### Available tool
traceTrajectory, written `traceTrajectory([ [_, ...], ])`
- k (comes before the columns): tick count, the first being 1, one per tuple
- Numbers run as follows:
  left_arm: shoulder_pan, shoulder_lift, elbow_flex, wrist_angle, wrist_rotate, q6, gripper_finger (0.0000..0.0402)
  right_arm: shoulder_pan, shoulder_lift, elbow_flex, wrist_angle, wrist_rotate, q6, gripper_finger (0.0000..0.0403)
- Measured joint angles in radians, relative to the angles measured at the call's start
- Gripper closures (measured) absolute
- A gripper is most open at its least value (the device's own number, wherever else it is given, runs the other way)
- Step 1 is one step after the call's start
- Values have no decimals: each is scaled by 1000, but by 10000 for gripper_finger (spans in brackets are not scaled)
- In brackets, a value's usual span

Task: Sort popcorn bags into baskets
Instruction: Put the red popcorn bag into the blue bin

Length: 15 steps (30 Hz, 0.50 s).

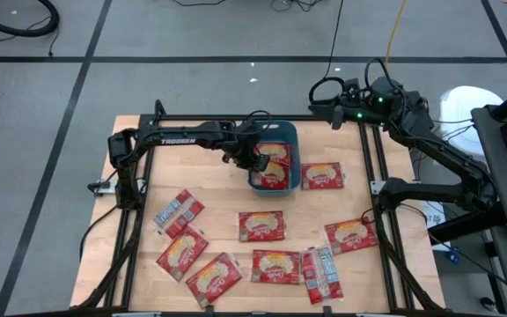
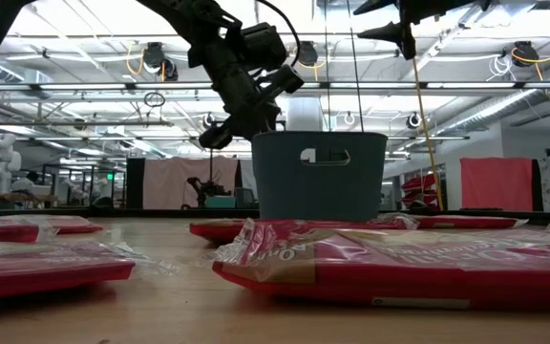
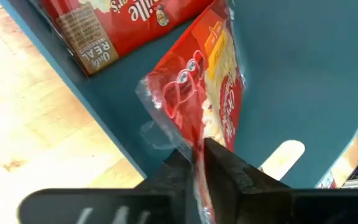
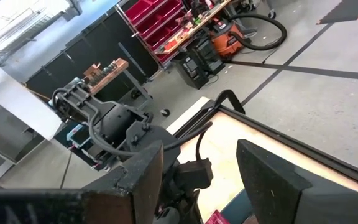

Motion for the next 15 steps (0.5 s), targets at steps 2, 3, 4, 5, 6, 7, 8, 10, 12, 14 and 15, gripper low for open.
traceTrajectory([
  [2, 6, 0, 0, -11, 9, -9, 331, 0, 0, 0, 0, 1, 2, 204],
  [3, 11, 0, 0, -18, 19, -13, 316, 0, 0, 0, 0, 1, -1, 204],
  [4, 15, 0, 0, -26, 36, -15, 300, 0, 0, 0, 0, 1, -2, 204],
  [5, 19, 0, 0, -35, 57, -17, 283, 0, 0, 0, 0, 1, -1, 204],
  [6, 25, 0, 0, -43, 79, -22, 266, 0, 2, 0, 0, 1, 0, 204],
  [7, 30, 0, 0, -51, 106, -23, 250, 0, 4, 0, -1, 1, 4, 204],
  [8, 37, -3, 0, -61, 130, -21, 235, 0, 6, 0, -8, 1, 6, 204],
  [10, 50, -14, -1, -73, 169, -19, 212, 0, 6, 0, -39, 4, 5, 204],
  [12, 66, -35, -1, -70, 203, 0, 200, 0, 8, 0, -74, 24, 3, 204],
  [14, 77, -55, 0, -72, 225, 29, 199, 0, 12, 0, -113, 42, 5, 204],
  [15, 84, -65, 0, -74, 230, 45, 203, 0, 13, 0, -122, 49, 6, 204],
])
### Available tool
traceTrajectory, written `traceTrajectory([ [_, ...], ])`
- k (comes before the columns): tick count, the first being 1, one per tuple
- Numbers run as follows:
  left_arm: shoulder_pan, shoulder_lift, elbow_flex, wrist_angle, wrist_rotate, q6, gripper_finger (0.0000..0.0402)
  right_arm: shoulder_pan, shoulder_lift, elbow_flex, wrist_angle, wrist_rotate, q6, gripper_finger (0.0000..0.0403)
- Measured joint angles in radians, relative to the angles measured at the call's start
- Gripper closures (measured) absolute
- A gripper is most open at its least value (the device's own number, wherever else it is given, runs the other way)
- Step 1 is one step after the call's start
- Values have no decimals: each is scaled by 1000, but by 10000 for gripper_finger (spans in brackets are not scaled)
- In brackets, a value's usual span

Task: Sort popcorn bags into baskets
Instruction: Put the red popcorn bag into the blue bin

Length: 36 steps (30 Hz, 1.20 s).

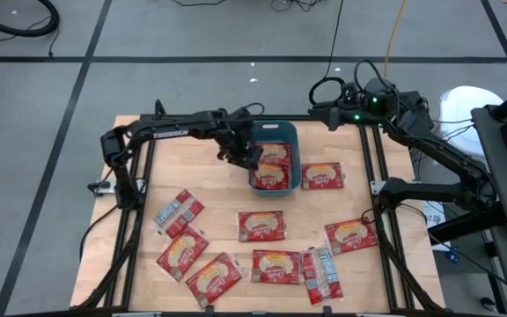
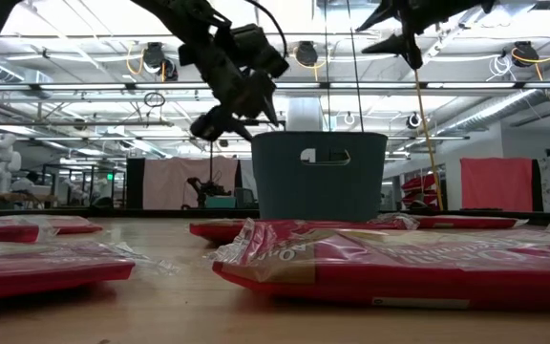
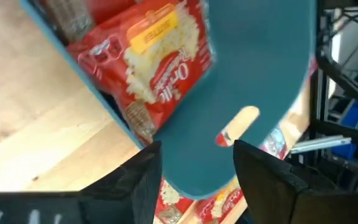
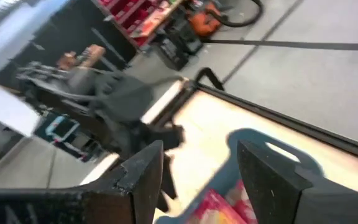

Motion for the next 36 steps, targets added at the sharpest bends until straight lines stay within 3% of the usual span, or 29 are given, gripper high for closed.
traceTrajectory([
  [4, 22, -38, 1, -10, 2, 91, 244, 0, 1, 0, -5, 1, -2, 204],
  [13, 8, -15, 0, 149, -21, 359, 392, 2, 18, 0, -44, 53, -7, 204],
  [24, -98, -1, 154, 40, -317, 864, 396, 3, 20, 0, -55, 55, 30, 204],
  [36, -112, 251, 151, -12, -360, 946, 394, 3, 21, 0, -104, 55, 63, 204],
])
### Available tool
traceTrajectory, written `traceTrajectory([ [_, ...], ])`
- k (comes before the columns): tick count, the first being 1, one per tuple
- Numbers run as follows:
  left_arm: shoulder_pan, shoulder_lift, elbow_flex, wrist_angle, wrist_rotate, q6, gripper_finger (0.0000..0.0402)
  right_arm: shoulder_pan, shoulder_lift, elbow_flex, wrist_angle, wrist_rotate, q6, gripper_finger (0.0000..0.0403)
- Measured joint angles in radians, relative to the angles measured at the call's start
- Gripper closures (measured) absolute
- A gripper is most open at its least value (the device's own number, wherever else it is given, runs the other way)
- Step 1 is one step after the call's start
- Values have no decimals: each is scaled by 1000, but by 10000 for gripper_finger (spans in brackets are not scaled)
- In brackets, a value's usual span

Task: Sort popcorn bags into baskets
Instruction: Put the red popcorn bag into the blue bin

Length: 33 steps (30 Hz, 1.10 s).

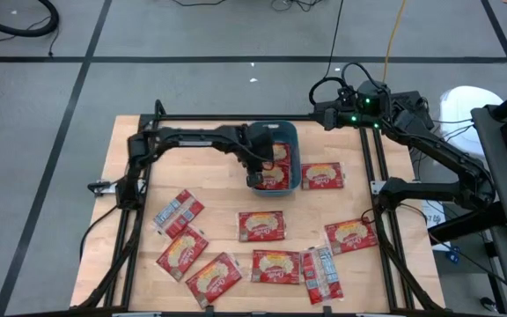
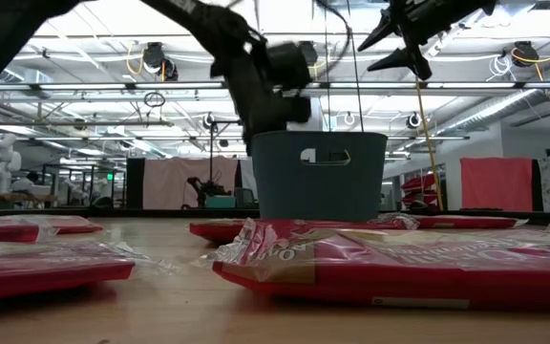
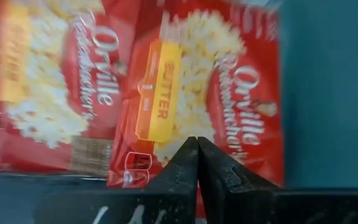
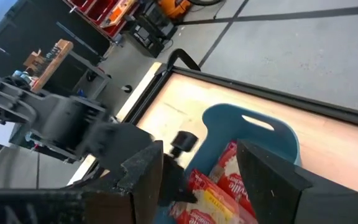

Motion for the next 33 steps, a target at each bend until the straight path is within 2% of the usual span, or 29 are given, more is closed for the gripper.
traceTrajectory([
  [8, -7, 69, 4, -10, 39, 33, 398, 0, 0, 0, 0, -4, 13, 204],
  [16, -2, 64, 2, 26, 0, 43, 383, 0, 0, 0, 0, -4, 16, 204],
  [24, 8, -8, -1, -43, -19, 63, 397, 0, 0, 0, -10, 2, 4, 204],
  [28, 14, -48, -1, -33, -17, 77, 385, 12, 2, -10, -87, 78, -15, 204],
  [31, 30, -97, -1, -26, -17, 64, 385, 19, 3, -83, -112, 101, 3, 204],
  [33, 44, -133, 0, -12, -16, 59, 392, 26, 5, -156, -98, 97, 70, 206],
])
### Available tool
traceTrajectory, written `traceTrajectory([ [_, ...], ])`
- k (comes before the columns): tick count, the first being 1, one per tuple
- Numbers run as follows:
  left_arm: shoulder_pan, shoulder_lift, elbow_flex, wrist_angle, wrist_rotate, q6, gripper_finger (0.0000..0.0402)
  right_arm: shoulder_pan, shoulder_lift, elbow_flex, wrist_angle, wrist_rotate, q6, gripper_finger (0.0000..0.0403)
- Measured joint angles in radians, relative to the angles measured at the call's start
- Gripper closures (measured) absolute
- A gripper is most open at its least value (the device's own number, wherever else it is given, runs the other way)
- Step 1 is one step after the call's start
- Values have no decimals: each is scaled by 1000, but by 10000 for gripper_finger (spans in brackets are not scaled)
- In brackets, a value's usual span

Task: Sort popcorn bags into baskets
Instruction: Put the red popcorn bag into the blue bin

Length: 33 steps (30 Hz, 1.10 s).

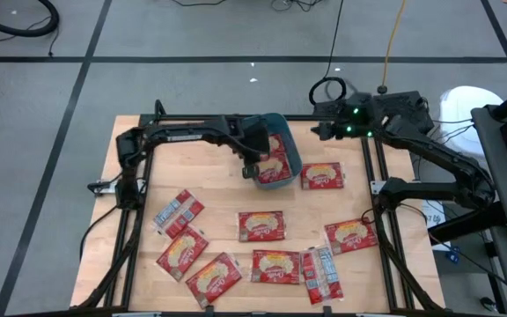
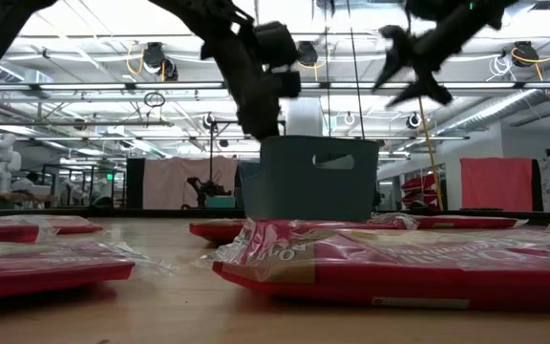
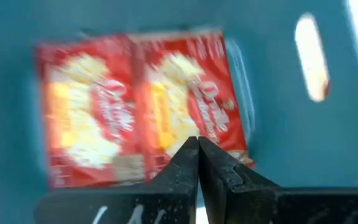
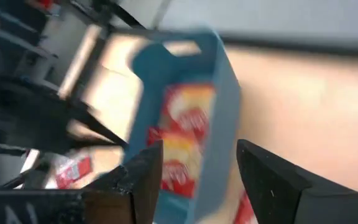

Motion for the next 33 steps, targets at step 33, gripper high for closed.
traceTrajectory([
  [33, 35, 178, 1, 82, 127, 140, 396, 243, 3, -441, 535, 36, 311, 347],
])
